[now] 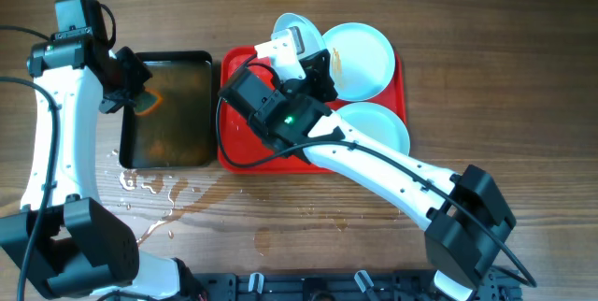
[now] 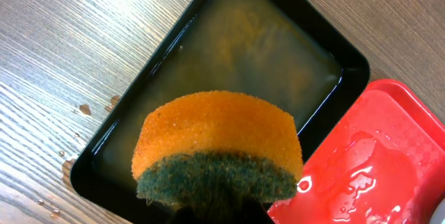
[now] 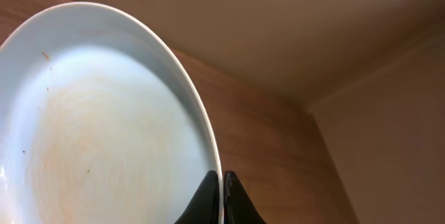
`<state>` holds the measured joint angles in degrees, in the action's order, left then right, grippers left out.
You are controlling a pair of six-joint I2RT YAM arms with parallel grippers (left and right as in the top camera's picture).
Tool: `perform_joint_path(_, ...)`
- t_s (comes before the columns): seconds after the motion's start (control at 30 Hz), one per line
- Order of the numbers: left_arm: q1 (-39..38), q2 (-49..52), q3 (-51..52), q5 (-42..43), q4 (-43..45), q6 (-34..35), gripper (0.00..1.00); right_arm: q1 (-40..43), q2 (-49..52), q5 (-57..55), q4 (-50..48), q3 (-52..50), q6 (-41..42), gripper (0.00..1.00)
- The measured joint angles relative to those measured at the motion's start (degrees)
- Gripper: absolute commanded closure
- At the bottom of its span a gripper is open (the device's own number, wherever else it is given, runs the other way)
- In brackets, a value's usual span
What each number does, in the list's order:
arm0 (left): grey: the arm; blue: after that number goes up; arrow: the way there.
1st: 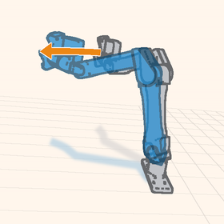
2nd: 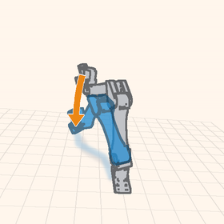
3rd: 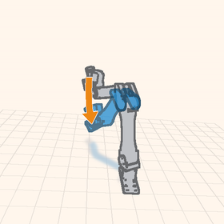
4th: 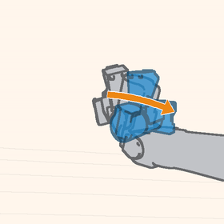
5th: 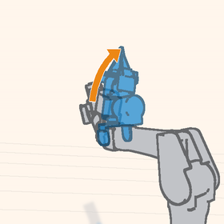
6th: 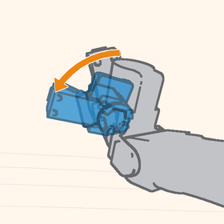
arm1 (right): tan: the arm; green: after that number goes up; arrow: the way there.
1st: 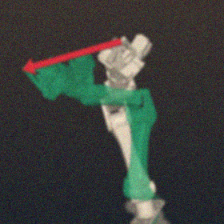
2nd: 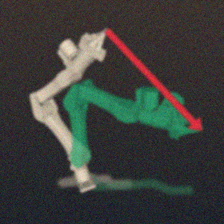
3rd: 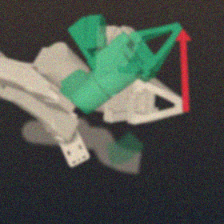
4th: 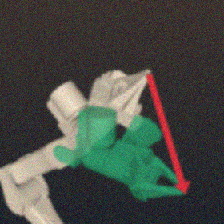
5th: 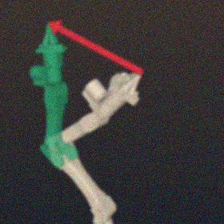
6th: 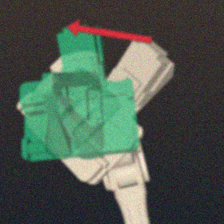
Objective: Clean dirty plates on tray and stack at the side
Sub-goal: 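Place the plate with right gripper on table right of tray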
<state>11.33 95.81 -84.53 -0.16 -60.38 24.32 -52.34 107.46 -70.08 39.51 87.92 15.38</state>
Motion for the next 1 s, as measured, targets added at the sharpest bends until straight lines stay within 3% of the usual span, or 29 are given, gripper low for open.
perform_joint_path(0.13, -3.48, 0.0, 0.0, 0.0, 2.03, 0.13, 0.96, 1.09, -3.02, 3.89, 1.81, 0.0, 2.64, 0.96)
perform_joint_path(0.23, -7.02, 0.0, 0.0, 0.0, 4.11, 1.25, 0.96, 6.25, -10.97, 14.27, 4.74, 0.0, 3.32, 0.96)
perform_joint_path(0.33, -10.91, 0.02, 0.0, -0.02, 5.55, 2.19, 0.96, 19.1, -17.4, 27.91, 11.54, 0.59, 5.64, 0.96)
perform_joint_path(0.47, -16.81, 0.02, 0.0, 0.0, 7.76, 2.62, 0.96, 42.21, -18.97, 44.46, 18.58, 0.5, 7.43, 0.96)
perform_joint_path(0.53, -19.17, 0.04, 0.0, 0.02, 8.63, 2.62, 0.96, 55.47, -18.73, 53.66, 17.07, -2.91, 7.76, 0.96)
perform_joint_path(0.6, -20.41, 0.48, 0.0, 0.0, 8.68, 2.62, 0.96, 63.52, -18.1, 59.65, 13.03, -8.52, 8.24, 0.96)
perform_joint_path(0.7, -20.94, 2.84, 0.0, 0.0, 8.81, 2.62, 0.96, 70.75, -16.87, 64.11, 5.16, -18.88, 9.29, 0.96)
perform_joint_path(0.77, -20.94, 4.13, 0.0, 0.0, 8.81, 2.64, 0.96, 71.21, -16.57, 65.35, -1.44, -24.81, 10.21, 0.96)
perform_joint_path(0.83, -20.98, 4.79, 0.0, 0.0, 8.83, 2.64, 0.96, 71.14, -16.37, 66.2, -6.64, -29.53, 10.54, 0.86)
perform_joint_path(0.93, -20.98, 4.81, 0.0, 0.0, 8.83, 2.64, 0.96, 71.14, -16.15, 66.51, -9.55, -32.52, 11.17, 0.62)
perform_joint_path(1.0, -20.98, 4.81, 0.0, 0.0, 8.85, 2.64, 0.96, 71.14, -16.13, 66.95, -9.73, -32.83, 11.45, 0.58)
